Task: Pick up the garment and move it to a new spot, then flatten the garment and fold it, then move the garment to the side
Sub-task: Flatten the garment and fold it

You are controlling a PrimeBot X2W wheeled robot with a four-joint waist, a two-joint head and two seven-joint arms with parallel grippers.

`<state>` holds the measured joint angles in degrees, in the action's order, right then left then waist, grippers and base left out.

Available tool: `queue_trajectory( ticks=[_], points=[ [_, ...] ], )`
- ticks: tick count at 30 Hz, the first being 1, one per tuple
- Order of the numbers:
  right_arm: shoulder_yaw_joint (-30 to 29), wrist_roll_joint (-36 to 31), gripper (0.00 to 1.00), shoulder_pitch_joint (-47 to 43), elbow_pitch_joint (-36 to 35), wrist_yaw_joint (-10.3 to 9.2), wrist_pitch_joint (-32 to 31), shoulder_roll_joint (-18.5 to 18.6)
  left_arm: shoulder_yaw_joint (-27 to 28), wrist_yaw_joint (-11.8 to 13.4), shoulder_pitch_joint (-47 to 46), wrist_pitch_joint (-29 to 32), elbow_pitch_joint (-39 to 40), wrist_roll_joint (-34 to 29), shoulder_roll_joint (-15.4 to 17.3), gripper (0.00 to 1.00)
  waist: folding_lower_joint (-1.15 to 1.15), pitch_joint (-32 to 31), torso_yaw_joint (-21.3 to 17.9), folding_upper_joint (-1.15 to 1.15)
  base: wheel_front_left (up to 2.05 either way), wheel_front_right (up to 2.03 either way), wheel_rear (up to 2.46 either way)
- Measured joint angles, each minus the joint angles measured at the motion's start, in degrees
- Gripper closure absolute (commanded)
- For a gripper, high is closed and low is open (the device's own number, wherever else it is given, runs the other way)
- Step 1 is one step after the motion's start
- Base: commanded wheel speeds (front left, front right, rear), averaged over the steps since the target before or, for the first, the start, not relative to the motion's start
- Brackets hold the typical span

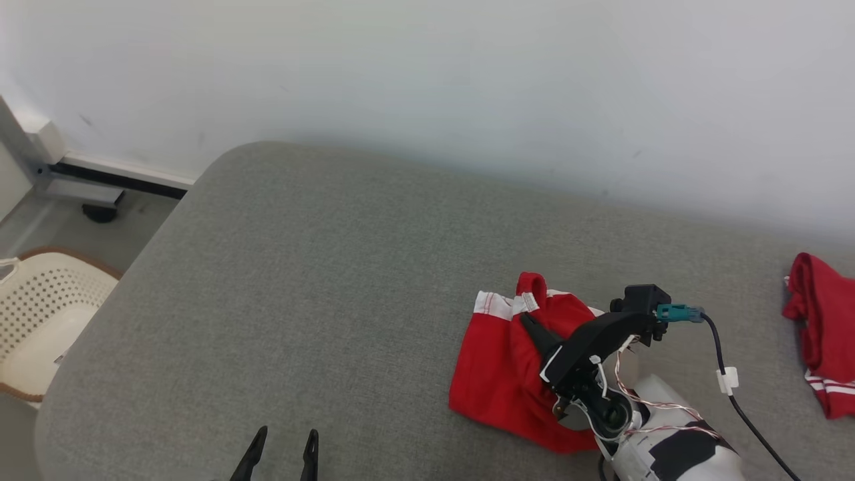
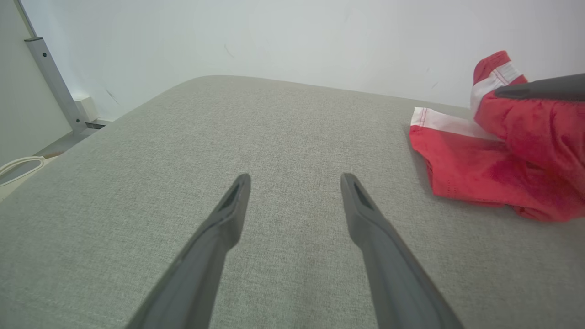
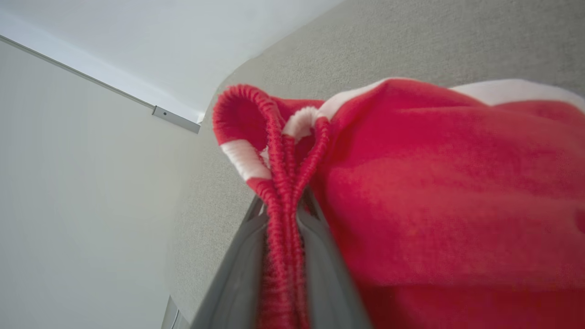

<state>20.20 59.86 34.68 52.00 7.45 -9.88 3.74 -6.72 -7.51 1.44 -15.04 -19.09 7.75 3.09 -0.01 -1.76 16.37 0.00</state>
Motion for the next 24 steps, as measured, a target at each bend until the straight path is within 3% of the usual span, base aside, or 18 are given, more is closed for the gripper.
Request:
queue_trajectory(
  ticks=[7, 17, 18, 19, 20, 24],
  points=[
    [2.12, -0.41, 1.00, 3.18, 7.14, 0.00, 3.14, -0.71, -0.98, 0.00, -0.87, 0.00, -0.71, 1.24, -0.15, 0.00, 0.00, 1.29, 2.09, 0.00, 0.00, 0.00, 0.00],
    [9.54, 5.10, 1.00, 4.21, 10.02, 0.00, 7.30, -0.77, -2.15, 0.49, -2.97, 0.00, -0.91, 2.86, -0.15, 0.00, 0.00, 3.22, 4.24, 0.00, 0.00, 0.00, 0.00],
    [10.17, 5.56, 0.75, 4.28, 10.22, 0.00, 7.64, -0.77, -2.20, 0.54, -2.98, 0.00, -0.91, 2.88, -0.16, 0.00, 0.01, 3.32, 4.27, 0.00, 0.00, 0.00, 0.00],
    [10.91, 6.01, 0.62, 4.33, 10.18, 0.00, 7.93, -0.75, -2.11, 0.67, -2.99, 0.00, -0.98, 2.92, -0.16, 0.00, 0.01, 3.33, 4.23, 0.00, 0.00, 0.00, 0.00],
    [11.78, 6.64, 0.00, 4.34, 10.05, 0.00, 7.90, -0.75, -2.10, 0.73, -2.99, 0.00, -1.11, 2.92, -0.16, 0.00, 0.01, 3.29, 4.12, 0.00, 0.00, 0.00, 0.00],
    [14.84, 7.60, 0.00, 4.42, 8.99, 0.00, 9.33, -0.80, -1.26, 0.92, -2.84, 0.00, -1.70, 2.82, -0.18, 0.00, 0.00, 2.58, 3.36, 0.00, 0.00, 0.00, 0.00]
  ],
)
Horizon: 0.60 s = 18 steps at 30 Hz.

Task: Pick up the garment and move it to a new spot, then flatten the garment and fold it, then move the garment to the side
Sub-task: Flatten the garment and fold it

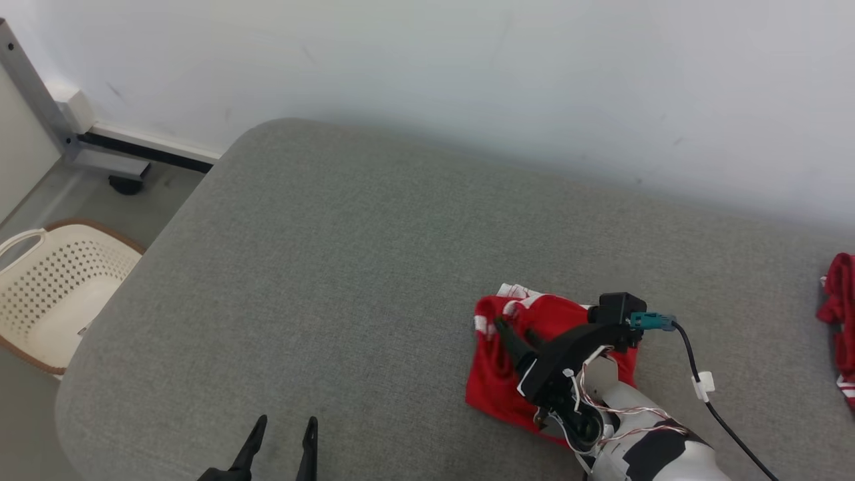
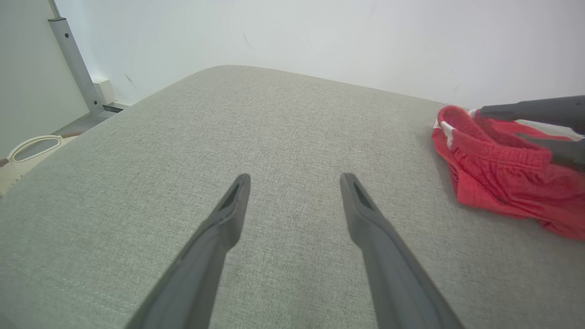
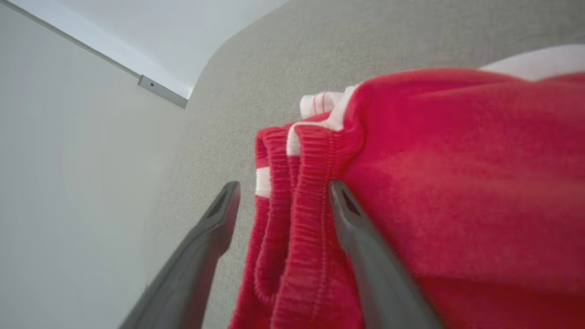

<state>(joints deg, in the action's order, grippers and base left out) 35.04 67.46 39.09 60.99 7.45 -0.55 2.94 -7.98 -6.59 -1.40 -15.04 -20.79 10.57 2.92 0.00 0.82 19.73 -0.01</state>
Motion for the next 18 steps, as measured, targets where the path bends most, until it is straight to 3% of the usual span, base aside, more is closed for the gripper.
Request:
queue_trajectory(
  ticks=[5, 13, 18],
  points=[
    [1.69, -1.75, 0.00, 0.94, -2.71, 0.01, 5.93, 0.63, 1.97, -0.01, 0.76, 0.00, 0.23, -0.73, -0.01, 0.00, 0.00, -1.21, -1.50, 0.01, 0.00, 0.00, 0.00],
    [3.49, -6.03, 0.00, -0.78, -8.21, 0.01, 14.45, 8.23, 5.71, -0.05, 2.95, 0.00, 2.27, -2.13, 0.08, 0.00, 0.00, -2.50, -4.72, 0.01, 0.00, 0.00, 0.00],
    [-0.43, -11.23, 0.00, -4.53, -13.69, 0.01, 15.47, 12.55, 7.25, -0.25, 4.68, 0.00, 3.70, -3.57, 0.22, 0.00, 0.00, -2.85, -7.03, 0.01, 0.00, 0.00, 0.00]
  ],
)
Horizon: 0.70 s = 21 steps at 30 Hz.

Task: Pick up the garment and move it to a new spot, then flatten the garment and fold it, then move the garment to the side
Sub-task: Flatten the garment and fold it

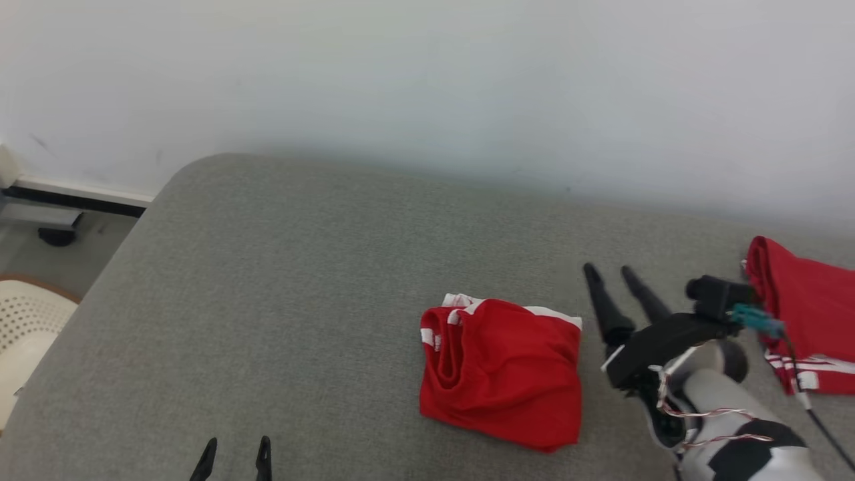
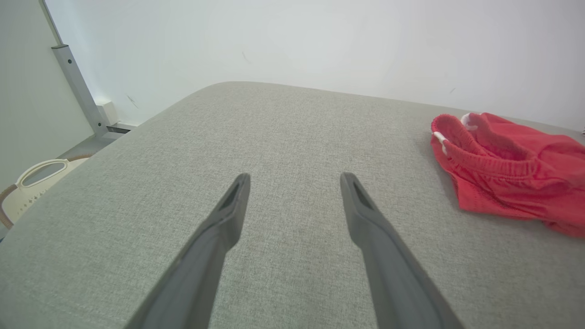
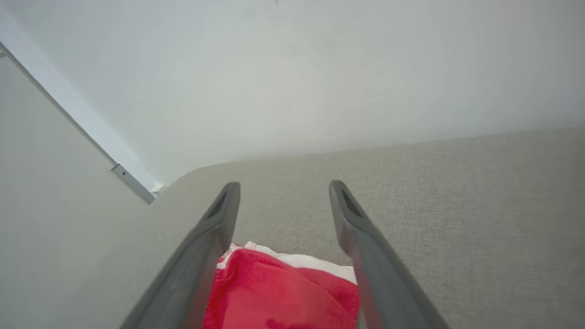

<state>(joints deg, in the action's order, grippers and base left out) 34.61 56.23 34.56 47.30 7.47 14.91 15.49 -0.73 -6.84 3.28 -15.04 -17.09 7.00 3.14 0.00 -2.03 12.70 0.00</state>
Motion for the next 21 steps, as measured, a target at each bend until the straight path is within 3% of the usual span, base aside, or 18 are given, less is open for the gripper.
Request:
queue_trajectory(
  ticks=[4, 12, 17, 21],
  points=[
    [-9.64, -10.70, 0.00, -6.32, -9.34, 0.00, 0.21, 2.07, 1.15, 0.02, 0.64, 0.00, 1.21, -0.73, 0.05, 0.00, 0.00, -0.19, -1.98, 0.00, 0.00, 0.00, 0.00],
    [-26.69, -29.10, 0.00, -25.68, -26.27, 0.00, 0.21, -1.88, 2.88, 0.01, 1.76, 0.00, 3.38, -1.31, 0.02, 0.00, 0.00, -0.48, -6.02, 0.00, 0.00, 0.00, 0.00],
    [-33.99, -34.16, 0.00, -34.03, -33.46, 0.00, 0.21, -6.73, 3.34, -0.13, 2.35, 0.00, 4.28, -1.35, -0.01, 0.00, 0.00, -0.79, -8.00, 0.00, 0.00, 0.00, 0.00],
    [-35.43, -36.93, 0.00, -38.87, -37.96, 0.00, 0.20, -9.11, 3.24, -0.21, 2.42, 0.00, 4.42, -2.04, -0.03, 0.00, 0.00, -1.33, -8.84, 0.00, 0.00, 0.00, 0.00]
  ],
)
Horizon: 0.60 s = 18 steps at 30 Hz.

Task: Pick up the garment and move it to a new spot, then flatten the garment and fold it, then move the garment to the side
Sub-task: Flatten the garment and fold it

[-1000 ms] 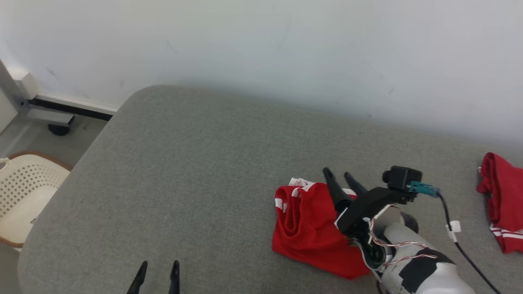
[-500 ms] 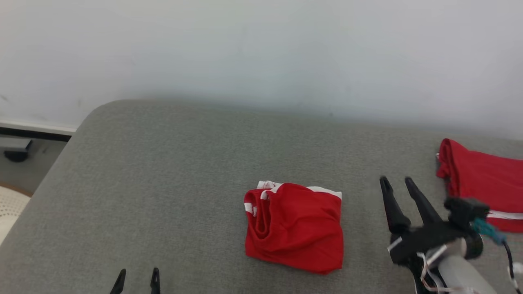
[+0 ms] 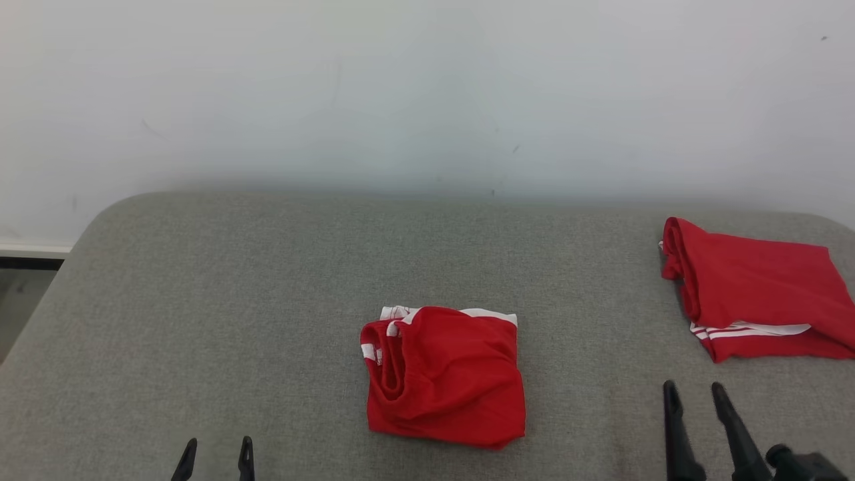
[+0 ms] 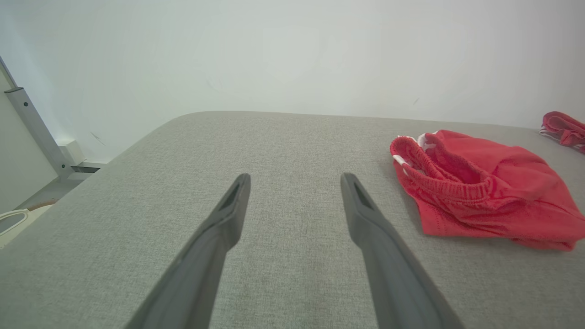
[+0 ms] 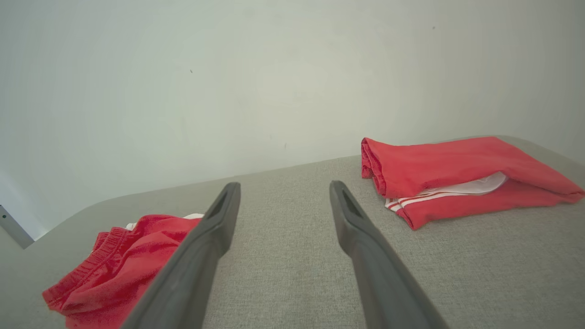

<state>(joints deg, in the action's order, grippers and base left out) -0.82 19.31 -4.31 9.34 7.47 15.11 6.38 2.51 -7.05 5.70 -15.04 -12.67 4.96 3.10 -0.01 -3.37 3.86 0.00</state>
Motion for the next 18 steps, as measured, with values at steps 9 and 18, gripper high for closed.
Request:
queue_trajectory(
  ticks=[9, 18],
  points=[
    [2.50, -7.26, 0.00, -4.11, -1.33, 0.00, 0.01, -1.74, -0.71, -0.03, 0.32, 0.00, -0.80, -1.72, 0.41, 0.00, 0.00, -0.70, -1.14, 0.00, 0.00, 0.00, 0.00],
    [1.38, -8.51, 0.00, -4.06, -0.55, 0.00, 0.01, -2.86, -0.12, -0.01, 1.25, 0.00, 0.54, -2.11, 0.54, 0.00, 0.01, -0.64, -0.74, 0.00, 0.00, 0.00, 0.00]
  ],
)
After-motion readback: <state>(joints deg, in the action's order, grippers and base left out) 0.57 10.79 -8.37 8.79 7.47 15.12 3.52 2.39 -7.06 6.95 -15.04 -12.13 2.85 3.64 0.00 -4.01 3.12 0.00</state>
